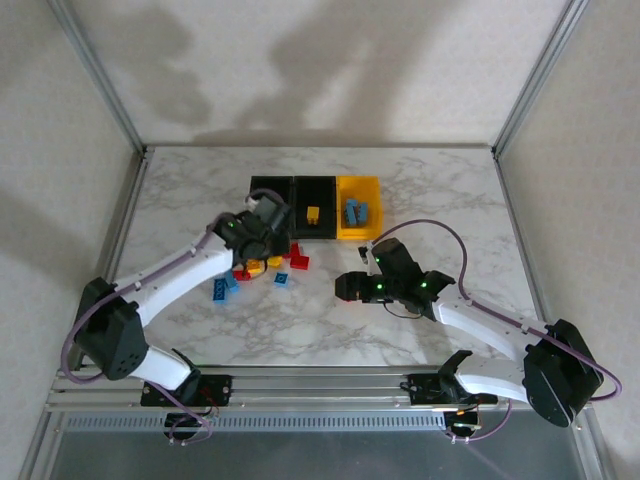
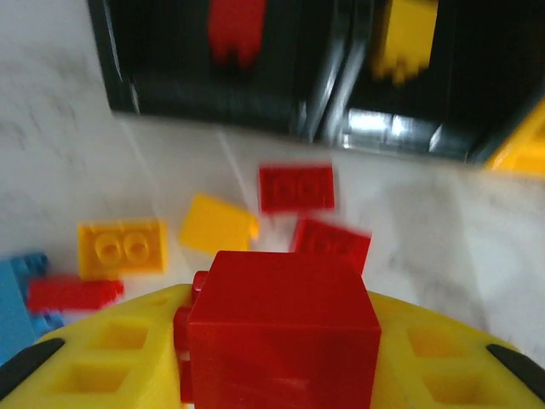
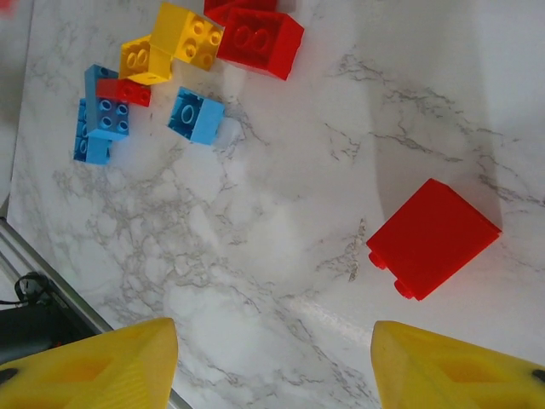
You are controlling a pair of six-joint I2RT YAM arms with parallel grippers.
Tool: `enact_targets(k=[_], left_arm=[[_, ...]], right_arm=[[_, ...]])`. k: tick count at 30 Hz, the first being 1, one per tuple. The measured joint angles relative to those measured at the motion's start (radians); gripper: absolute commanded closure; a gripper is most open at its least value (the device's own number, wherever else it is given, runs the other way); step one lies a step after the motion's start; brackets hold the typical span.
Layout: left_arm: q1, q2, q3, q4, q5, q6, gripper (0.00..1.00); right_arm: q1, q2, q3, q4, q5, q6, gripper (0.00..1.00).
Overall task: Sort the legos into containers by color
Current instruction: Place the lego in the container.
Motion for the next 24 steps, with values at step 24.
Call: enact_targets(k=[24], left_arm=[[0.235, 0.663, 0.691, -0.09, -0.013, 0.195, 0.63]], right_arm=[[0.0, -0.03, -0.003, 0.029, 0.055, 0.058, 0.4]])
